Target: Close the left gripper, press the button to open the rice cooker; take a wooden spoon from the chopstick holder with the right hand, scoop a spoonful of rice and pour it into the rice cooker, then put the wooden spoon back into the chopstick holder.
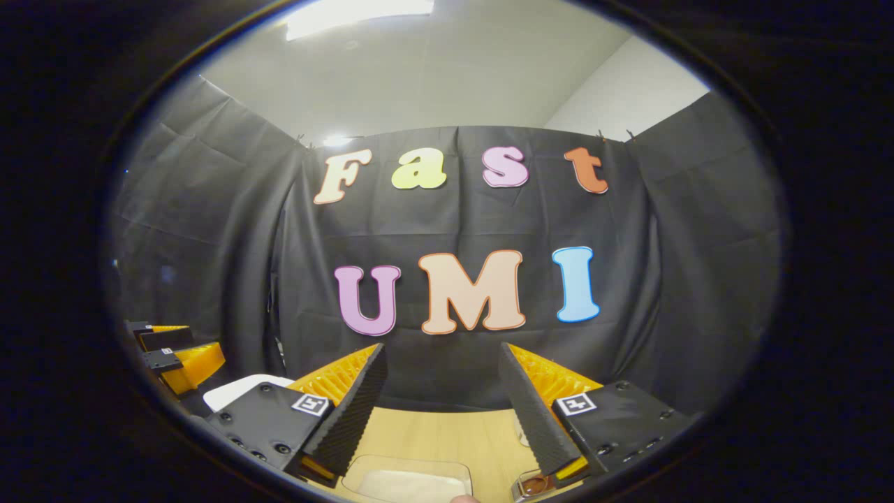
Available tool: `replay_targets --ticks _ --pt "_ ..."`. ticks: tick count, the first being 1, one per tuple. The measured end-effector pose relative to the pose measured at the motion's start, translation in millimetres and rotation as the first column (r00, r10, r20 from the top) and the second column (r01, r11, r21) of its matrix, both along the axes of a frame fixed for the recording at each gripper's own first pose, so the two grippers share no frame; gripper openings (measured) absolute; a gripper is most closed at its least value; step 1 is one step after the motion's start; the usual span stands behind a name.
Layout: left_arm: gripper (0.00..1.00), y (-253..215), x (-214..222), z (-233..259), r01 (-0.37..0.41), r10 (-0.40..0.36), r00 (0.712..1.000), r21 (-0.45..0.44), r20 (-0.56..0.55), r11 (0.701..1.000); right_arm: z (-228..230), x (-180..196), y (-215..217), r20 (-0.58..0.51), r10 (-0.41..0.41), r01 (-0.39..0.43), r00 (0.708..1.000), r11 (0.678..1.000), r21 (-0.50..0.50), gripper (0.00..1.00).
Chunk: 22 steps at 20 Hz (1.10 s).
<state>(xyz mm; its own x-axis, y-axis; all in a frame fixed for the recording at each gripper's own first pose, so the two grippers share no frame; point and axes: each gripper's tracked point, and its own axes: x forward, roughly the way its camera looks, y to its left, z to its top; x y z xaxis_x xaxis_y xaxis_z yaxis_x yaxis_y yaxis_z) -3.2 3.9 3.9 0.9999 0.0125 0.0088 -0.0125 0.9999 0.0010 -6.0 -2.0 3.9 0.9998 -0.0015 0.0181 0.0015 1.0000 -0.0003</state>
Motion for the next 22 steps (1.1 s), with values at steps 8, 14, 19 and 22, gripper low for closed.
replay_targets --ticks 8,14,19,22 --pt "0.91 5.5 -2.9 2.0 -0.016 0.016 1.000 0.009 -0.001 1.000 -7.5 -0.3 6.0 -0.016 0.020 -0.020 1.000 1.000 0.020 1.00" --pt "0.41 9.2 -2.8 1.8 0.008 -0.008 1.000 0.034 -0.010 0.999 -9.4 0.5 13.2 -0.016 0.045 -0.045 0.999 0.999 0.013 1.00" --pt "0.01 20.9 0.6 -7.4 -0.018 0.018 0.999 0.004 -0.039 1.000 -10.0 2.0 14.5 -0.018 0.051 -0.051 0.999 0.999 0.010 1.00" --pt "0.00 20.4 4.8 -16.4 0.009 -0.010 0.998 -0.024 -0.061 1.000 -10.5 2.2 16.9 -0.019 0.052 -0.052 0.998 0.999 0.002 1.00"
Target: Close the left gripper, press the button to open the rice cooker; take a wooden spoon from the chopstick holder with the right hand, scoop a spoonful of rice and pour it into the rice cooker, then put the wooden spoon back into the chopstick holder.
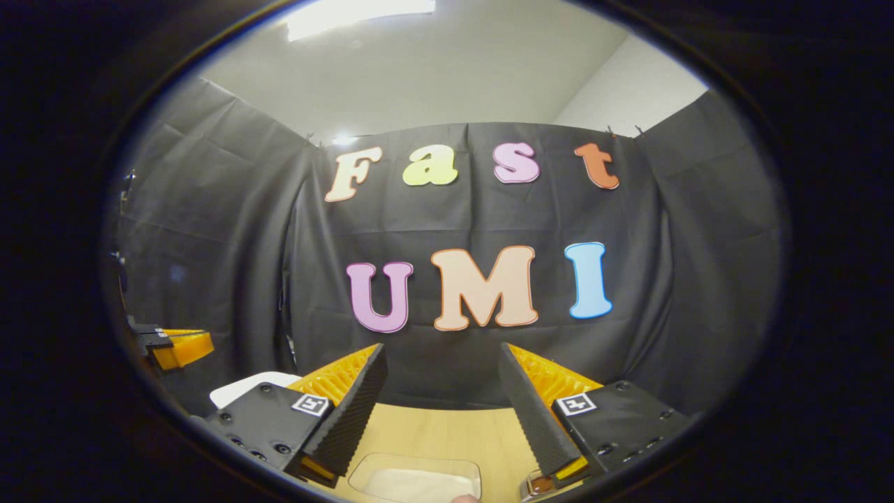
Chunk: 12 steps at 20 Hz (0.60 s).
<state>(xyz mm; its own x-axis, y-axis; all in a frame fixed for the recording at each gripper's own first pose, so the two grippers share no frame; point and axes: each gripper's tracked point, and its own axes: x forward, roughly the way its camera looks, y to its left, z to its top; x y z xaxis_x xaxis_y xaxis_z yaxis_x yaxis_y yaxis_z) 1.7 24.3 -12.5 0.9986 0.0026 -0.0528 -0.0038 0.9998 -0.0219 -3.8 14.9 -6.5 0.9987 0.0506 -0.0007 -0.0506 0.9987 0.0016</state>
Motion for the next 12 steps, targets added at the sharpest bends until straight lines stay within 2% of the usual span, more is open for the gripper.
replay_targets --ticks 6,9,12 --pt "0.00 14.7 17.4 -26.2 0.003 -0.005 0.998 -0.021 -0.062 1.000 -1.7 1.5 -3.1 -0.003 -0.013 0.013 1.000 1.000 -0.011 1.00" --pt "0.00 26.2 26.0 -44.7 -0.013 0.009 0.995 -0.040 -0.102 0.999 -2.9 -0.3 -7.8 -0.007 -0.030 0.030 1.000 0.999 -0.017 0.97" --pt "0.00 36.8 32.7 -64.3 -0.034 0.025 0.989 -0.062 -0.145 0.998 -5.1 -1.1 -13.9 -0.012 -0.048 0.048 0.999 0.999 -0.020 0.98"
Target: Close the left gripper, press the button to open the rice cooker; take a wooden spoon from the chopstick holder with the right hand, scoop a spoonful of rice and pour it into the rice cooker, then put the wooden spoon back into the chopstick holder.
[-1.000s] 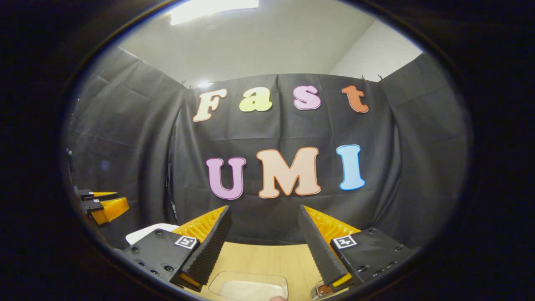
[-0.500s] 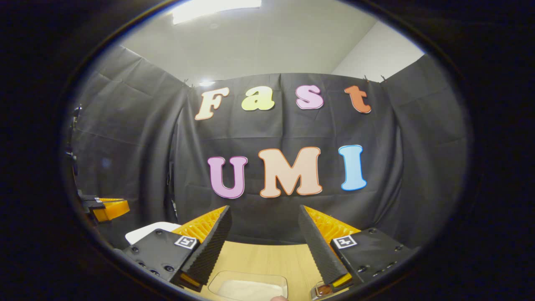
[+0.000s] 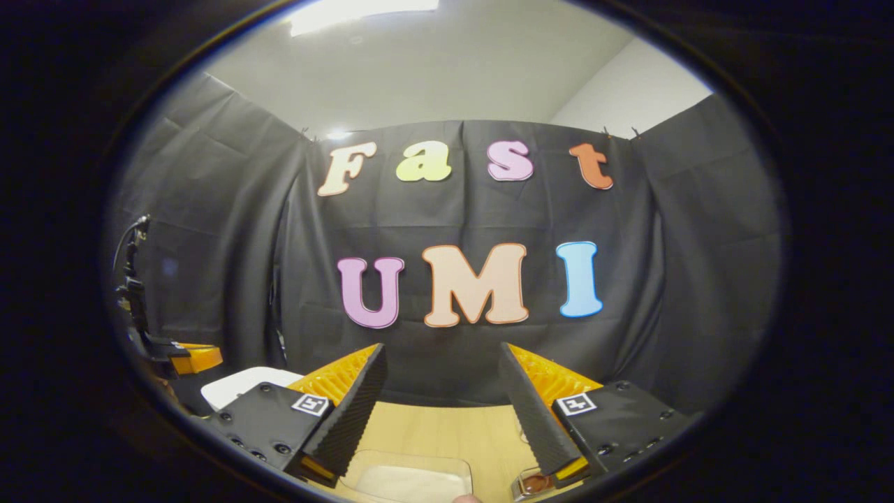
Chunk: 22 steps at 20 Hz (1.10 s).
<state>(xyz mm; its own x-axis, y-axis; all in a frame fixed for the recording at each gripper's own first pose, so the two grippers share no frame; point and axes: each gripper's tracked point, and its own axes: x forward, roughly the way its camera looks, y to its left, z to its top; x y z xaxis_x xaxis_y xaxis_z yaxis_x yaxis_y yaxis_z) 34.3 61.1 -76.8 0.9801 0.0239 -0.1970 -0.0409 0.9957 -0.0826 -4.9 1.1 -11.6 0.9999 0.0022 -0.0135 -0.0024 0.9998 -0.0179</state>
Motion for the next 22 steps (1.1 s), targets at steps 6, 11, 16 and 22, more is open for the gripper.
replay_targets --ticks 6,11,16,22 --pt "0.00 13.7 10.7 -45.1 -0.011 0.007 0.995 -0.034 -0.095 0.999 -1.8 -2.2 -13.6 -0.005 -0.040 0.040 0.999 0.999 -0.008 0.99" --pt "0.00 17.2 15.8 -79.2 -0.015 0.004 0.986 -0.066 -0.165 0.998 0.0 -5.3 -21.2 -0.004 -0.065 0.065 0.998 0.998 -0.020 1.00" --pt "0.00 20.1 17.3 -106.8 -0.014 -0.001 0.974 -0.064 -0.228 0.998 0.7 -7.1 -25.4 -0.004 -0.074 0.074 0.997 0.997 -0.032 1.00" --pt "0.00 22.9 19.6 -121.2 -0.016 0.003 0.967 -0.050 -0.255 0.999 0.6 -6.9 -27.2 -0.002 -0.072 0.072 0.997 0.997 -0.041 1.00"
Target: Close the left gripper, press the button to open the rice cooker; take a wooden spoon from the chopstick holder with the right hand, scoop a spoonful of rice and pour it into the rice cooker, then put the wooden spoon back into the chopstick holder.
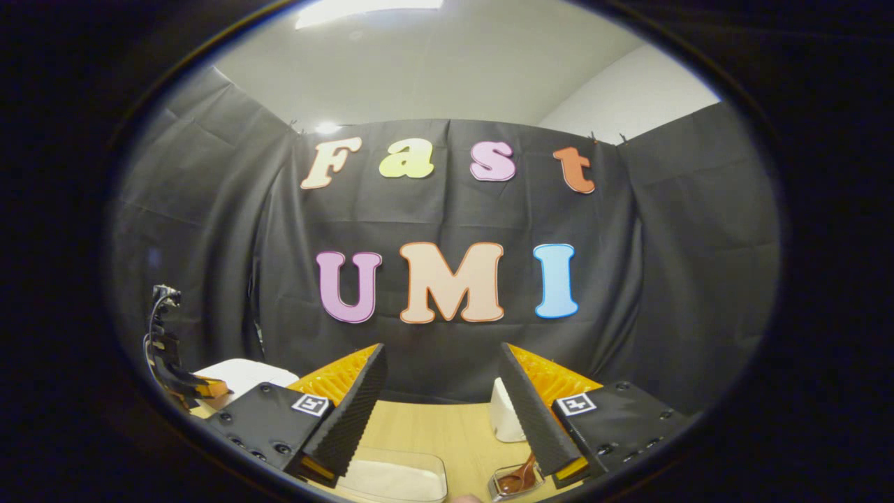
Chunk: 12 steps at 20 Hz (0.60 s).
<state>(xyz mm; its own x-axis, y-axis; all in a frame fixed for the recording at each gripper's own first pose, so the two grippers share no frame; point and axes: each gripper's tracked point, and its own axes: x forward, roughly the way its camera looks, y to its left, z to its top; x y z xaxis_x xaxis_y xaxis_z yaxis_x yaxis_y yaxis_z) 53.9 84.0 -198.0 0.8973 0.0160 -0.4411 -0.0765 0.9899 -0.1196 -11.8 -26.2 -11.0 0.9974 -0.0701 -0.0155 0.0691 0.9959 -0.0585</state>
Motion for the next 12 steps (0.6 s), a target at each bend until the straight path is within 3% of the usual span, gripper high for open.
replay_targets --ticks 5,12 --pt "0.00 0.4 -2.5 -6.1 -0.012 0.012 0.999 0.001 -0.037 1.000 1.5 0.9 1.2 0.003 0.006 -0.006 1.000 1.000 -0.001 1.00" --pt "0.00 2.4 -2.4 -2.0 -0.015 0.015 1.000 0.025 -0.002 1.000 2.2 0.0 -2.3 0.003 0.004 -0.004 1.000 1.000 0.007 1.00"
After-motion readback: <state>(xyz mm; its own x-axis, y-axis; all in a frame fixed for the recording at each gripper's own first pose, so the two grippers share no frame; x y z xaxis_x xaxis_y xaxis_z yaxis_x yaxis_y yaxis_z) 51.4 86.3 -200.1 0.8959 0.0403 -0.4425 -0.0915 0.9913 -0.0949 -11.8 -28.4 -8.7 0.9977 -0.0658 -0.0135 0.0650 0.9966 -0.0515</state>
